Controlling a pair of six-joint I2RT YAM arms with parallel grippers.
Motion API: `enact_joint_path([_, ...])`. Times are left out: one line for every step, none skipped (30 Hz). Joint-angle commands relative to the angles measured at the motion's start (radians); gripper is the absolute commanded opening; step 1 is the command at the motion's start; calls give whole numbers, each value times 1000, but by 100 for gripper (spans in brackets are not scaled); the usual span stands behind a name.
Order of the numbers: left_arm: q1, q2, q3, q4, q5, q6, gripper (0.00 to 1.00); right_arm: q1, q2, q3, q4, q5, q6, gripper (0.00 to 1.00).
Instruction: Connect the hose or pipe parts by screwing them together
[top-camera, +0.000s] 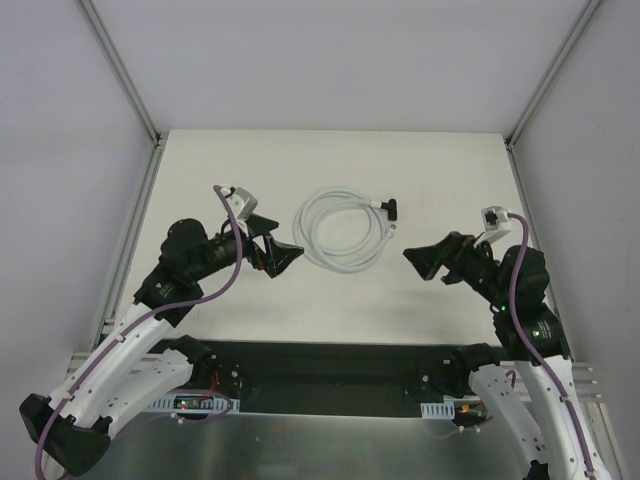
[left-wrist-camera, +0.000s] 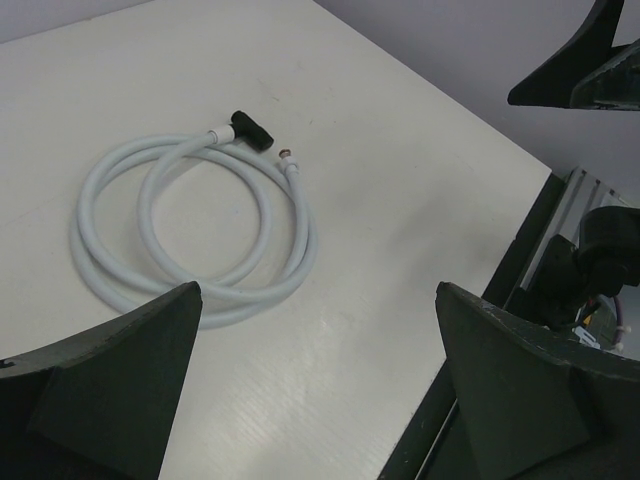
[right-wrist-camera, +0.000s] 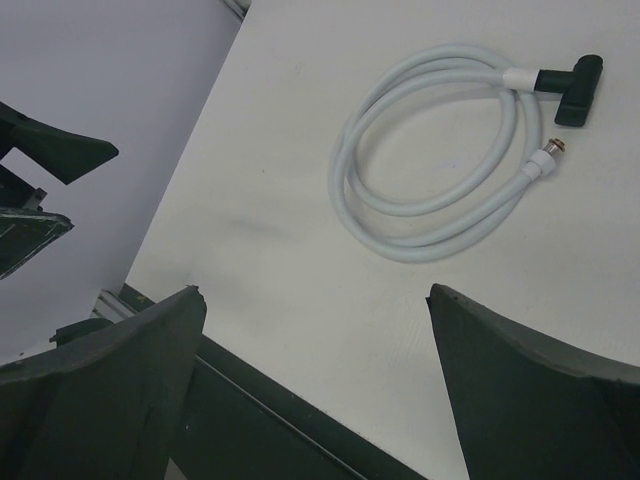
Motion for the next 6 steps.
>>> enact_joint_path([5,-19,5,51,-11,-11,99,2,3,21,56,-28,48,96])
enact_joint_path([5,-19,8,51,-9,-12,99,2,3,13,61,-33,53,96])
enact_joint_path([5,-19,9,53,-11,-11,99,2,3,8,67,-39,62,96])
enact_joint_path([5,-19,9,51,-11,-9,99,2,3,7,70,-42,64,96])
enact_joint_path([7,-20,9,53,-14,-6,99,3,0,5,72,-42,65,96])
enact_joint_path([5,-20,8,51,-17,-6,99,3,-3,-1,72,-38,64,96])
